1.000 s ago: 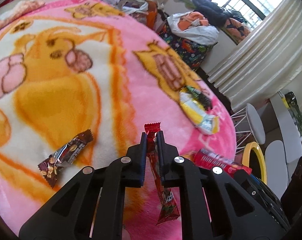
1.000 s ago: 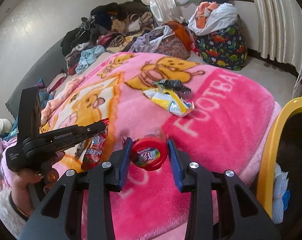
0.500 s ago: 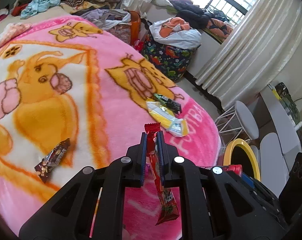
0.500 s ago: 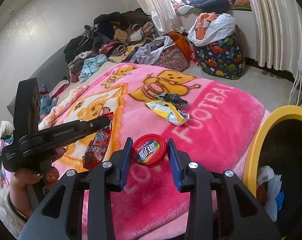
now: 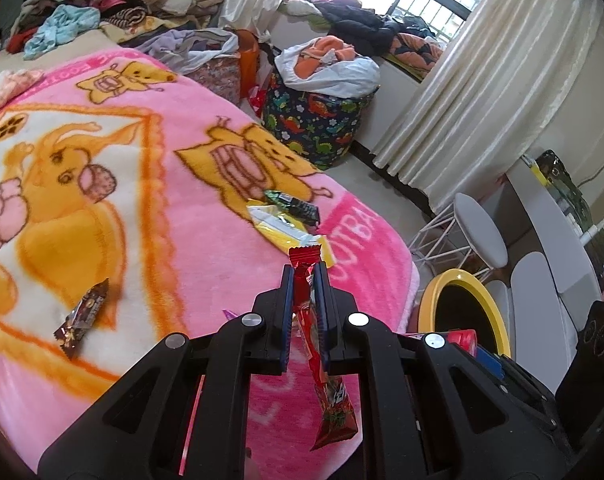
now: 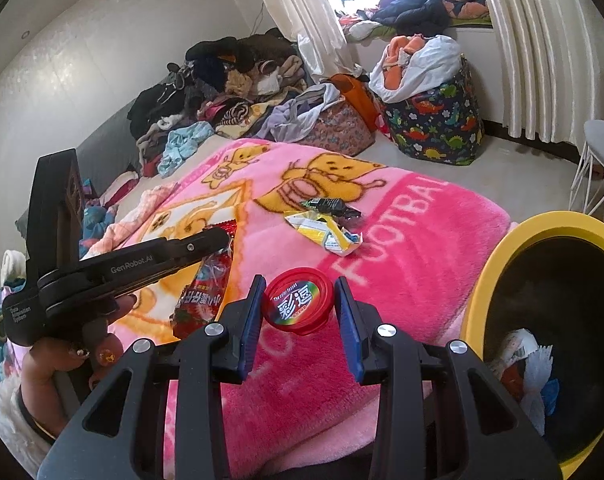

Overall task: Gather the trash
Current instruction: 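Carry the red snack stick and red candy tube over the yellow bin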

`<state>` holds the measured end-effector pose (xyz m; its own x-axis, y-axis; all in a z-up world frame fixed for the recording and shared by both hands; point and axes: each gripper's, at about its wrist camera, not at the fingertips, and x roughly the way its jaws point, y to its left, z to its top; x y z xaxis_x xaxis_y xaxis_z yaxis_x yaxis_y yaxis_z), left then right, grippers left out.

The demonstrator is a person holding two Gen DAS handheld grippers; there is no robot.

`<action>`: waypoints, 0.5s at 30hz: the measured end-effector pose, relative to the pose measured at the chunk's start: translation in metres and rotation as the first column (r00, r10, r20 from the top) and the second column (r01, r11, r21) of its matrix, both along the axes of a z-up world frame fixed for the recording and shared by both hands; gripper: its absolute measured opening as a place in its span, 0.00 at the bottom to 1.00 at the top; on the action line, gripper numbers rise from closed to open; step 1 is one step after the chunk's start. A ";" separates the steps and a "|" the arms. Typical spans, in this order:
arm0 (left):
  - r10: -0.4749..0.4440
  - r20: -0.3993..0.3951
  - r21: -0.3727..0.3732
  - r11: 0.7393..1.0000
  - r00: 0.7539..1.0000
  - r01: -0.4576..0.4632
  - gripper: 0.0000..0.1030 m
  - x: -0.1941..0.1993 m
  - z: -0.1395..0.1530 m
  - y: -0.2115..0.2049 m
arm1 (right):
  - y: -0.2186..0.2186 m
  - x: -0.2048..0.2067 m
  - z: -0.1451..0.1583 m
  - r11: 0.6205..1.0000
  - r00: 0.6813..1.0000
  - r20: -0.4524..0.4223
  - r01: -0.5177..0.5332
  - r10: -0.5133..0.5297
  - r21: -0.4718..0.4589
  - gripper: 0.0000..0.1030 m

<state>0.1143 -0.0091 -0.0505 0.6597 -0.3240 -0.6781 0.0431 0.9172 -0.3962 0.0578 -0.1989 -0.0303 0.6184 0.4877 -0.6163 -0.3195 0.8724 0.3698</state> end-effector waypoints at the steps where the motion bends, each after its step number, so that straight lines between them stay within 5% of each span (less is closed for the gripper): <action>1: -0.002 0.004 0.004 1.000 1.000 0.002 0.06 0.000 0.002 -0.002 | -0.002 -0.001 0.001 1.000 1.000 0.001 0.002 -0.002 0.001 0.33; 15: -0.044 0.045 0.024 0.999 0.998 0.043 0.06 -0.004 0.016 -0.028 | -0.023 -0.013 0.010 0.999 0.999 0.017 0.045 -0.046 0.019 0.33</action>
<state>0.1098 -0.0370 -0.0345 0.6759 -0.3380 -0.6549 0.1009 0.9227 -0.3720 0.0445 -0.2218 -0.0200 0.6507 0.4698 -0.5966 -0.2861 0.8794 0.3805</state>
